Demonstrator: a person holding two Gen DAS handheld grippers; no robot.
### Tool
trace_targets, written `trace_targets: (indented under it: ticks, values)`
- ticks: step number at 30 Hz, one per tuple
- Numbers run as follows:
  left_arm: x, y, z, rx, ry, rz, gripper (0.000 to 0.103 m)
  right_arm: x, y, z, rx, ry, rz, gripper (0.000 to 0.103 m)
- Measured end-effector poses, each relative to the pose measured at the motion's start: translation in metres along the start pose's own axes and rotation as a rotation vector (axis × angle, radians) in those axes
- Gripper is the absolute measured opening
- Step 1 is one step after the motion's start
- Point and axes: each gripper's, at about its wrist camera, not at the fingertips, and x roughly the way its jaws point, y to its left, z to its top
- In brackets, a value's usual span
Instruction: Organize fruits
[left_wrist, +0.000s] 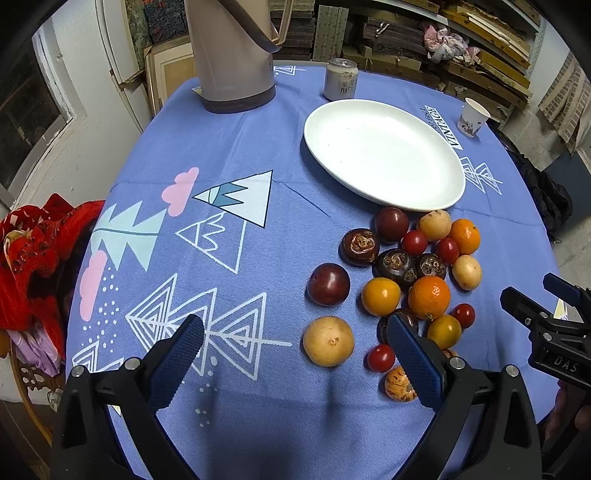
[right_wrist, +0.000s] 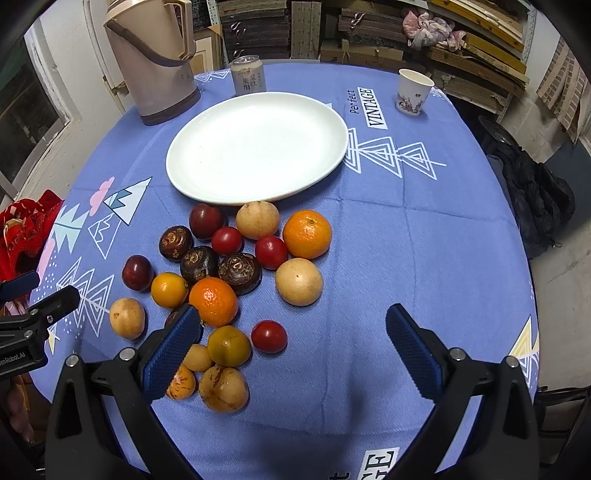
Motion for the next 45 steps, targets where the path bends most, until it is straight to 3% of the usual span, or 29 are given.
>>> trace_targets:
  ticks: [37,41,45]
  values:
    - [0.003,0.002,-0.004,-0.007,0.013,0.002,0.099,0.003,-0.003,-0.003,0.000,0.004,0.006,0.099]
    - [0.007,0.011,-0.002,-0.023,-0.001,0.005,0.099,0.002,-0.006,-0.004,-0.020,-0.046,0.049,0.099]
    - [0.019,0.021,-0.003,-0.025,0.002,-0.043,0.099,0.007,-0.009,-0.006,-0.045,-0.055,0.095,0.099]
